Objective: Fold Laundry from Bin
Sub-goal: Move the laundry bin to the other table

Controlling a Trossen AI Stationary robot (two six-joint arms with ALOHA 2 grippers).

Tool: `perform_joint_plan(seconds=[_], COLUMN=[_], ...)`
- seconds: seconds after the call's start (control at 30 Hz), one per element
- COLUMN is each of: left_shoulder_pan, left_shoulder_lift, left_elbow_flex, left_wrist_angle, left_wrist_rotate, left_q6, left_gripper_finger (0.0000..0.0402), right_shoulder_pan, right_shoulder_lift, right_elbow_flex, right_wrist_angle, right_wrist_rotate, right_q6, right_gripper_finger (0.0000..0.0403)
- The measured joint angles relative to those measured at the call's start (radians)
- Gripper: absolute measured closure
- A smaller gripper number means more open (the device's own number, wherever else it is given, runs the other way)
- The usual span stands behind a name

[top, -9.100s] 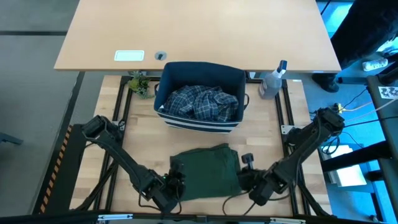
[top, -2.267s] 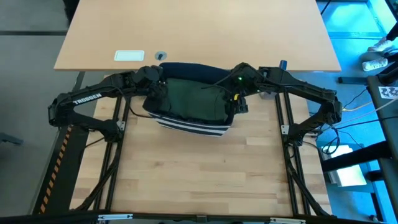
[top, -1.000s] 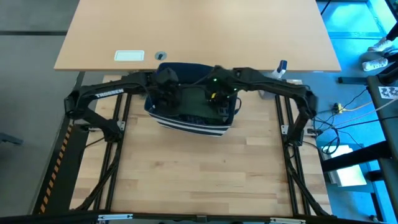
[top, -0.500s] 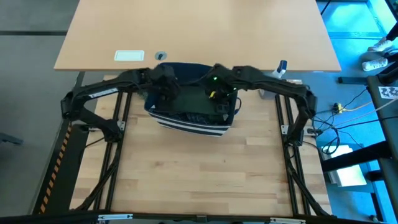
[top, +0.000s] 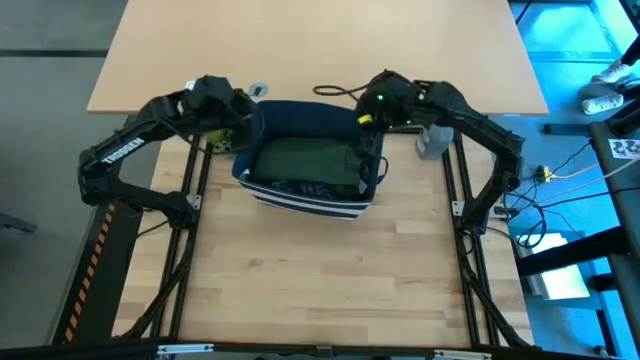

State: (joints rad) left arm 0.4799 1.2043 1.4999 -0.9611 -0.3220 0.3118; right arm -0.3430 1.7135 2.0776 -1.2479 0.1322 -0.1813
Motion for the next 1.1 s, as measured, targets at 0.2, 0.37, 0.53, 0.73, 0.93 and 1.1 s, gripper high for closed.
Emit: perform_joint_plan(seconds=[0.2, 0.37, 0.53, 0.73, 0.93, 1.1], left_shoulder_pan=[0.124, 0.224, 0.290, 0.329, 0.340, 0.340], left_shoulder_lift=[0.008, 0.011, 0.009, 0.013, 0.000, -0.054], left_elbow_flex=[0.011, 0.011, 0.011, 0.003, -0.026, -0.074], left_wrist_angle=[-0.234, -0.324, -0.321, -0.300, -0.288, -0.191], left_wrist_rotate=[0.055, 0.114, 0.189, 0.227, 0.281, 0.302], left_q6=[-0.092, -0.123, -0.138, -0.184, -0.175, -0.188], left_gripper_finger=[0.0240, 0.0213, 0.0198, 0.0195, 0.0196, 0.0197], right_shoulder_pan=[-0.084, -0.144, -0.184, -0.180, -0.167, -0.168], right_shoulder_lift=[0.000, -0.012, -0.039, -0.044, -0.185, -0.415], right_elbow_flex=[0.003, 0.001, 0.003, -0.030, -0.319, -0.624], right_wrist_angle=[-0.194, -0.253, -0.286, -0.280, -0.132, 0.179], right_wrist_rotate=[-0.033, -0.058, -0.055, -0.057, -0.065, -0.191], right_q6=[0.105, 0.178, 0.258, 0.338, 0.366, 0.452], right_gripper_finger=[0.0327, 0.0268, 0.0221, 0.0187, 0.0187, 0.0195])
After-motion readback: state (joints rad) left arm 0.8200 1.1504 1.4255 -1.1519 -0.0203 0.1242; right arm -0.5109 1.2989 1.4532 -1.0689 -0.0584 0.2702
